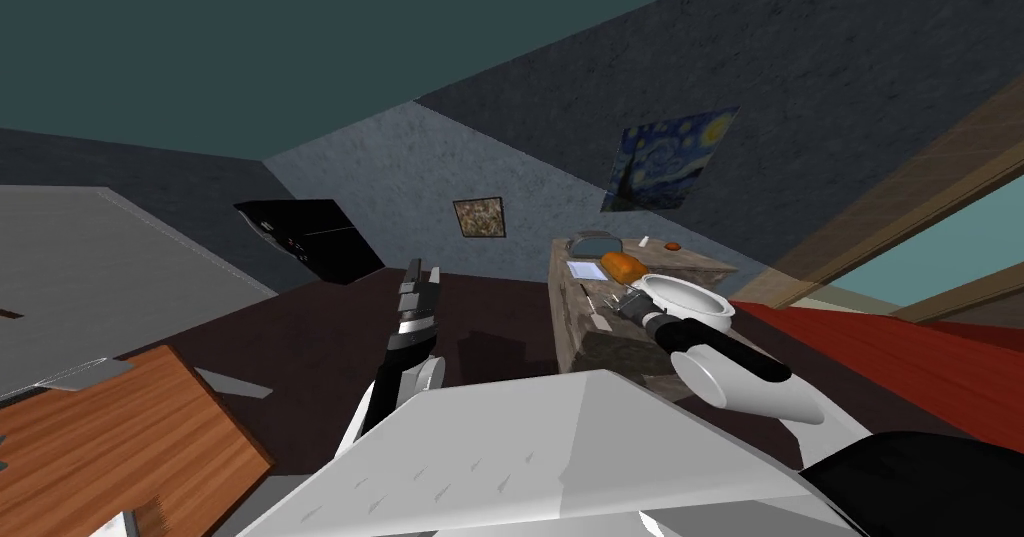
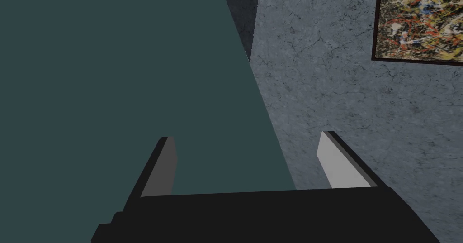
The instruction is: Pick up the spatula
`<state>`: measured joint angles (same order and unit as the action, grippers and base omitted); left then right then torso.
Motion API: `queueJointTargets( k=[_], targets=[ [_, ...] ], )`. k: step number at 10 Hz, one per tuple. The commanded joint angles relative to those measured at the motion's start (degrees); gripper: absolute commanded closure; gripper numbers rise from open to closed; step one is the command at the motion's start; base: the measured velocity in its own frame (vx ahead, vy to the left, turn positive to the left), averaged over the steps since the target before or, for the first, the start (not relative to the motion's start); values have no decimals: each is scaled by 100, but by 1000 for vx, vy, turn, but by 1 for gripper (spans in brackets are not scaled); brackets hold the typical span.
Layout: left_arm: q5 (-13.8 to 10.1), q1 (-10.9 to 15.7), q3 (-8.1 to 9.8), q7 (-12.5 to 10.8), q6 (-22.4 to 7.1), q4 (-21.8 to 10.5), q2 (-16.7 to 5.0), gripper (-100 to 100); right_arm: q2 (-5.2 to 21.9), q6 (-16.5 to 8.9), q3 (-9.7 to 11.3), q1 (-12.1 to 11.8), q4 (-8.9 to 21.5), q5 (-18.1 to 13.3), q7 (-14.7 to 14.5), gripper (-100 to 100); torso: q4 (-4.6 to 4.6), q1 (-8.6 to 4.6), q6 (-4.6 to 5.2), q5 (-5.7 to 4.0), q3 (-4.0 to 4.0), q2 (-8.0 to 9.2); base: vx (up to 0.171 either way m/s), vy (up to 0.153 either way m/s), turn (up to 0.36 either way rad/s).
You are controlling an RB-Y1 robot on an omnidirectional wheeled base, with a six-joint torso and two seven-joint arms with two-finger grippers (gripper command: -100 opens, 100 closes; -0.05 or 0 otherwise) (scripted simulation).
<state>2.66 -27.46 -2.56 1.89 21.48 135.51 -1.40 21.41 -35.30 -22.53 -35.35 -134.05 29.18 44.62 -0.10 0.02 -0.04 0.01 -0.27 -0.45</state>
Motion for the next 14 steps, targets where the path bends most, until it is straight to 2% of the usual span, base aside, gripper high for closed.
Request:
queueJointTargets(
  k=[1,2,3,4,5,6,7,8,9,10,11,14],
  targets=[
    [0,0,0,0,0,0,0,0,-23,-286,-52,-17,-23,55,126,-100,0,0,0,0,0,0,90,44,-65],
    [0,1,0,0,0,0,0,0,-23,-387,-52,-17,-23,55,126,-100,-1,1,-4,1,-1,1,37,22,26],
    [0,1,0,0,0,0,0,0,-44,-617,-181,-52,-40,199,336,-100,2,-6,-5,-1,6,13,67,16,-142],
    [0,0,0,0,0,0,0,0,-44,-781,-181,-52,-40,199,336,-100,2,-8,0,-2,6,10,84,28,-74],
    [0,1,0,0,0,0,0,0,-82,-964,-308,-85,-54,335,532,-100,0,-6,-5,-2,2,4,112,34,-110],
    [0,0,0,0,0,0,0,0,-82,-1138,-308,-85,-54,335,532,-100,-1,-4,-1,0,-3,-4,99,28,-56],
    [0,1,0,0,0,0,0,0,-82,-1199,-308,-85,-54,335,532,-100,-2,-6,-5,-1,-3,-3,44,10,17],
    [0,1,0,0,0,0,0,0,-136,-1392,-432,-115,-65,461,715,-100,1,-12,-5,-2,5,10,68,8,-86],
    [0,1,0,0,0,0,0,0,-136,-1537,-432,-115,-65,461,715,-100,1,-14,-2,-3,4,8,80,14,-66],
    [0,1,0,0,0,0,0,0,-136,-1595,-432,-115,-65,461,715,-100,1,-12,-4,-2,2,6,49,14,-2],
    [0,1,0,0,0,0,0,0,-206,-1819,-554,-142,-73,578,885,-100,2,-12,-5,-2,6,13,100,15,-86],
    [0,0,0,0,0,0,0,0,-289,-2306,-672,-167,-79,687,1042,-100,-3,-12,-3,-3,-8,-13,116,15,-61]
  ],
)
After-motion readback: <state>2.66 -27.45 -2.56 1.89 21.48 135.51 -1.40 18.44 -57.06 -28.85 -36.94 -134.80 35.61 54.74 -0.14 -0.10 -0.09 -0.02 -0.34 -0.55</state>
